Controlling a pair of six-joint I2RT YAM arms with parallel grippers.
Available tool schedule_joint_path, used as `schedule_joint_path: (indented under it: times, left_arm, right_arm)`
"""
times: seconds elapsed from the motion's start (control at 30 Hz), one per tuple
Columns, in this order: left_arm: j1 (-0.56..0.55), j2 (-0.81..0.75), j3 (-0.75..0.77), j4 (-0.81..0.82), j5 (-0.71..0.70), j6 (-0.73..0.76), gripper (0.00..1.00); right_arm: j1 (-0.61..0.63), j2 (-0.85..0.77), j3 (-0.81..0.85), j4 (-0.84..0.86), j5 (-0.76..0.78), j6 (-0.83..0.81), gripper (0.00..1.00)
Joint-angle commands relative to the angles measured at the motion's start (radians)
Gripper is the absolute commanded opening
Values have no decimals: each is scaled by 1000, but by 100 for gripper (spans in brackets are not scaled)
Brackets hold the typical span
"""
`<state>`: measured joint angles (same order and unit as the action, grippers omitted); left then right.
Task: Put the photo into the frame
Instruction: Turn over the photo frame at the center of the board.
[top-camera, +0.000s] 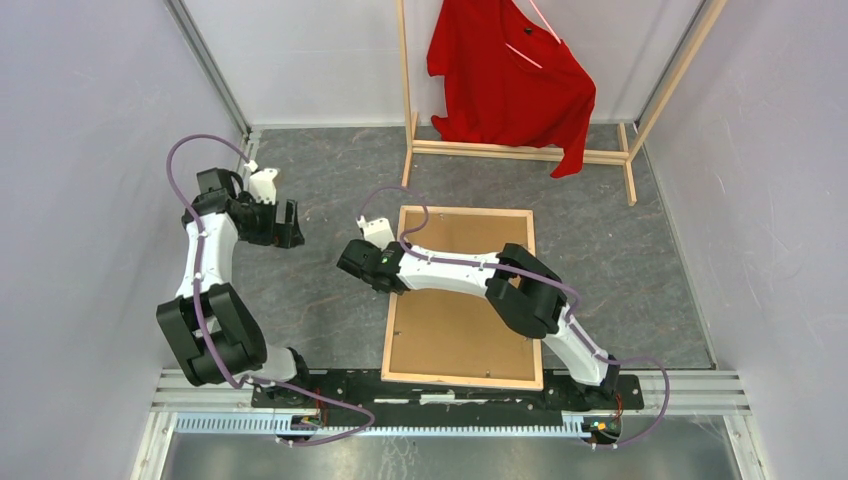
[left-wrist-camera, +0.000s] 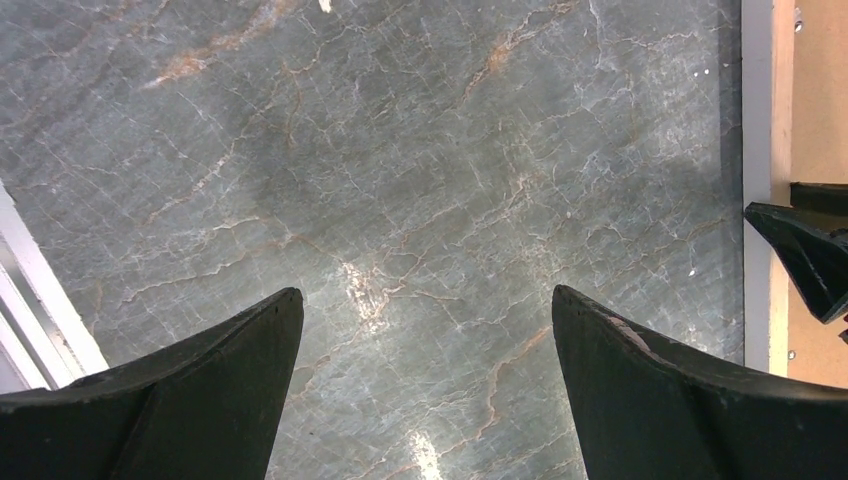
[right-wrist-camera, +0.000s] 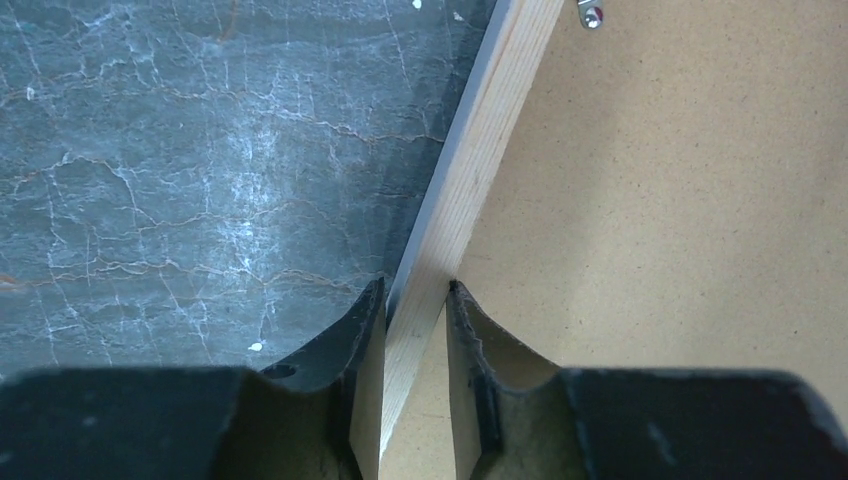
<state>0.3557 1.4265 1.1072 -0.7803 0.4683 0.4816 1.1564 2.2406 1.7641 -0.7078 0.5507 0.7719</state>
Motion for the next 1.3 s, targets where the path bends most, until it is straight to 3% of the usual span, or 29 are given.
schedule_joint_path:
  times: [0.0,0.13,0.33,0.53,0.73,0.9,1.07,1.27]
  left_arm:
    - [-1,-53,6,31,-6,68,100]
    - [2,-51,38,-6,-38,92,100]
    - [11,-89,51,25,-90,90,100]
    - [12,-62,69,-80,86,121,100]
    - [11,3,101,-239,203,208,100]
    - [12,-13,100,-274,251,224,100]
    - [1,-62,90,-287,349,174,100]
    - [-64,-118,102,-268,348,93,100]
  right_arm:
    - [6,43,40,10,-40,29,23]
    - [5,50,83,1,-58,27,0]
    - [6,-116,-25,70,-110,49,0]
    - [5,-324,-170,173,-214,118,0]
    - [3,-413,-82,178,-255,132,0]
    - [-26,-469,-26,233,-335,170,0]
    - [-72,-536,-87,404,-474,283,0]
    - [-99,-534,-36,507,-549,356,0]
